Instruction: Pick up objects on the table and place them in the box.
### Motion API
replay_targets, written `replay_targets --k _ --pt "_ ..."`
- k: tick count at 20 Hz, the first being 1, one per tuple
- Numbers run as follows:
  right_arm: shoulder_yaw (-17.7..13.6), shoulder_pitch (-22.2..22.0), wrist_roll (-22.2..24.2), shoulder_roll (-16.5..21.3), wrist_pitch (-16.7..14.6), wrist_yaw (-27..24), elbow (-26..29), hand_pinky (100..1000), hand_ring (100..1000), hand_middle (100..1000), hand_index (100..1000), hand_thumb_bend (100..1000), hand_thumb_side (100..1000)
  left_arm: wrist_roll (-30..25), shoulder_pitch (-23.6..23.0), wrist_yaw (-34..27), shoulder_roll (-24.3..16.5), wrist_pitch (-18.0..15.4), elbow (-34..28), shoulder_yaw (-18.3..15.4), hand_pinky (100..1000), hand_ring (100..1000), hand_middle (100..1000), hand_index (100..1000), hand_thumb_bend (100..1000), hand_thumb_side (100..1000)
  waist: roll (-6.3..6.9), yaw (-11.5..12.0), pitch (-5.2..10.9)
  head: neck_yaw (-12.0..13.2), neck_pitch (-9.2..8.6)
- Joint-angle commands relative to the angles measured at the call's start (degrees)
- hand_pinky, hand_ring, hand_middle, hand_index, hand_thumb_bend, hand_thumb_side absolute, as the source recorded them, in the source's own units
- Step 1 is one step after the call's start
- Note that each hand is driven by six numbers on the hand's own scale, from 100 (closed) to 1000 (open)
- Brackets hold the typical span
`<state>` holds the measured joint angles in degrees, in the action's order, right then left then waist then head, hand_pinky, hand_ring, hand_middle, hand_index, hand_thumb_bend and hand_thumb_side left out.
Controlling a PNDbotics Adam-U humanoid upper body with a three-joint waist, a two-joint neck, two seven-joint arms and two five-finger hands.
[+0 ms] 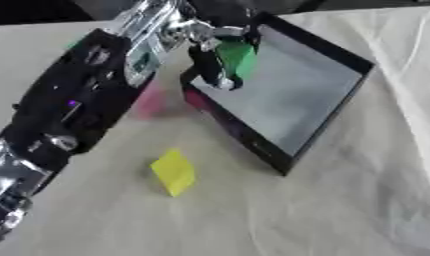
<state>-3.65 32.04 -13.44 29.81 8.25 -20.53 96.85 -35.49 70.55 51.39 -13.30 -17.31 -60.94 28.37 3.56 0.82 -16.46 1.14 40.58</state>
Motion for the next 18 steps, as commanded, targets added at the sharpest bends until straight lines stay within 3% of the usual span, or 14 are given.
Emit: replay_targets --k 1,2,3,7,13,18 --pt "-0.11 0.97 0.30 0.54 0.08 -0.19 1.17 868 785 821 890 181 493 2.20 0.87 1.25 0.28 -0.91 1.23 -1.46 812 738 692 752 348 395 0.52 -0.12 0.13 0.35 -0.77" --pt "-0.11 0.93 0.33 0.50 0.10 -0.18 1.14 868 785 820 890 181 493 2.90 0.81 1.64 0.41 -0.83 1.51 -1.64 820 757 724 779 372 417 0.54 -0.13 0.09 0.36 -0.76" --pt "-0.11 0.89 0.35 0.48 0.12 -0.18 1.11 868 785 820 890 179 494 3.71 0.71 1.90 0.51 -0.61 1.74 -1.88 835 792 780 834 433 510 0.53 -0.13 0.07 0.33 -0.73" --pt "-0.15 0.61 0.43 0.55 0.12 -0.15 0.99 868 785 820 890 178 496 5.91 0.53 2.90 0.60 0.94 1.78 -2.49 871 847 874 926 548 611 0.41 -0.10 0.13 0.18 -0.51" --pt "-0.61 -0.04 0.05 1.13 -0.03 -0.18 0.90 868 785 820 890 176 494 7.35 0.39 0.75 -1.48 2.99 -2.17 -2.64 850 812 812 878 479 540 0.36 0.62 0.70 -0.60 0.13" --pt "-1.12 -1.47 -0.50 2.42 -0.20 -0.09 0.65 868 784 819 890 175 496 5.77 -1.63 -11.87 -10.16 4.36 -13.29 -0.78 836 787 779 848 428 523 0.72 2.02 1.50 -2.56 0.95"
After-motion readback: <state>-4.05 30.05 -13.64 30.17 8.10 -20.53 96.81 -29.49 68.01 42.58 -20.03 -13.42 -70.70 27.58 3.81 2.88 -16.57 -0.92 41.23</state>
